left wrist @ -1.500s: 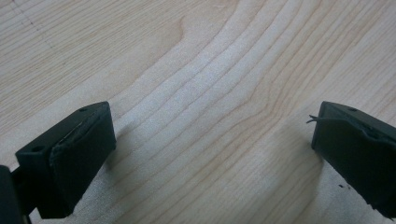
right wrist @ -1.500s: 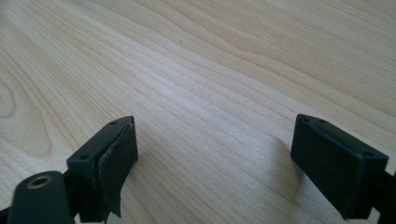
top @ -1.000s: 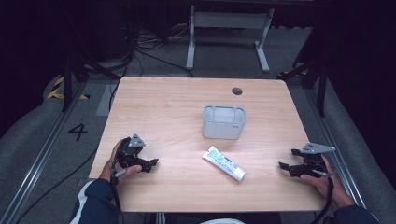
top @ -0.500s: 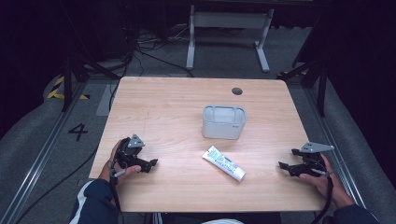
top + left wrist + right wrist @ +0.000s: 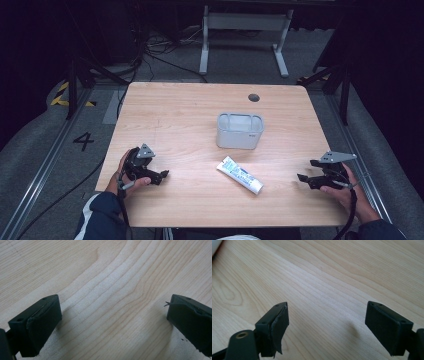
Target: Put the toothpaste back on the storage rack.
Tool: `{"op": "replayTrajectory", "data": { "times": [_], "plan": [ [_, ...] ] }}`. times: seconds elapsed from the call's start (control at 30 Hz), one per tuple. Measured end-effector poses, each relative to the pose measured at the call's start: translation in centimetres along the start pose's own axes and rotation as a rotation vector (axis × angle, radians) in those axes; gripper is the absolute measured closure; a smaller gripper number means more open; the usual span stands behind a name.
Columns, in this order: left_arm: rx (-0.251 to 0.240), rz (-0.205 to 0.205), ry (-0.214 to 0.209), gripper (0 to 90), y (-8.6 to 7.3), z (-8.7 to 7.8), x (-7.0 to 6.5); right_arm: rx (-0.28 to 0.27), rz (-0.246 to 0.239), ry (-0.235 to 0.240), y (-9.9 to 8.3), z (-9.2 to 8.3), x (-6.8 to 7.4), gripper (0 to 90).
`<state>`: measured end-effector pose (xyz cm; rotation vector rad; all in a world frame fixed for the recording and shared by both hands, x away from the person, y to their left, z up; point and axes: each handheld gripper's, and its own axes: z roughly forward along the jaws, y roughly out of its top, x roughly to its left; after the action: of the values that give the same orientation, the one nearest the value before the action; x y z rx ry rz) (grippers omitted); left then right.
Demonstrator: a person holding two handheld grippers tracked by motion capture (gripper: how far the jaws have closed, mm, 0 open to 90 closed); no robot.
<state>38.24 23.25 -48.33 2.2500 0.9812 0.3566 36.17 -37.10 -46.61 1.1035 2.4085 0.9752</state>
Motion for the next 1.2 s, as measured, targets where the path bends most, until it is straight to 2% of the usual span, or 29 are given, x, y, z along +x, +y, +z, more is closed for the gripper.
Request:
{"op": "replayTrajectory", "data": {
  "times": [0.17,0.3,0.47,0.53,0.77,0.97,1.0,1.2],
  "plan": [
    [0.000,0.000,0.000,0.1,0.0,0.0,0.0,0.004,0.029,0.022,0.4,-0.2,0.2,20.0],
    [0.000,0.000,0.000,0.1,0.0,0.0,0.0,0.014,0.018,0.056,1.0,-0.3,0.8,19.1],
    [0.000,0.000,0.000,0.0,0.0,0.0,0.0,0.000,0.009,0.078,1.7,-0.5,1.5,18.3],
    [0.000,0.000,0.000,0.0,0.0,0.0,0.0,0.003,-0.030,0.091,2.3,-0.7,2.4,18.8],
    [0.000,0.000,0.000,0.1,0.0,0.0,0.0,0.017,-0.095,0.115,3.8,-0.4,4.2,21.1],
    [0.000,0.000,0.000,0.0,0.0,0.0,0.0,0.029,-0.124,0.136,4.8,0.0,5.5,22.4],
    [0.000,0.000,0.000,0.1,0.0,0.0,0.0,0.038,-0.142,0.152,5.3,0.4,6.1,22.8],
    [0.000,0.000,0.000,0.1,0.0,0.0,0.0,0.049,-0.174,0.151,6.3,1.2,7.1,23.1]
  ]
}}
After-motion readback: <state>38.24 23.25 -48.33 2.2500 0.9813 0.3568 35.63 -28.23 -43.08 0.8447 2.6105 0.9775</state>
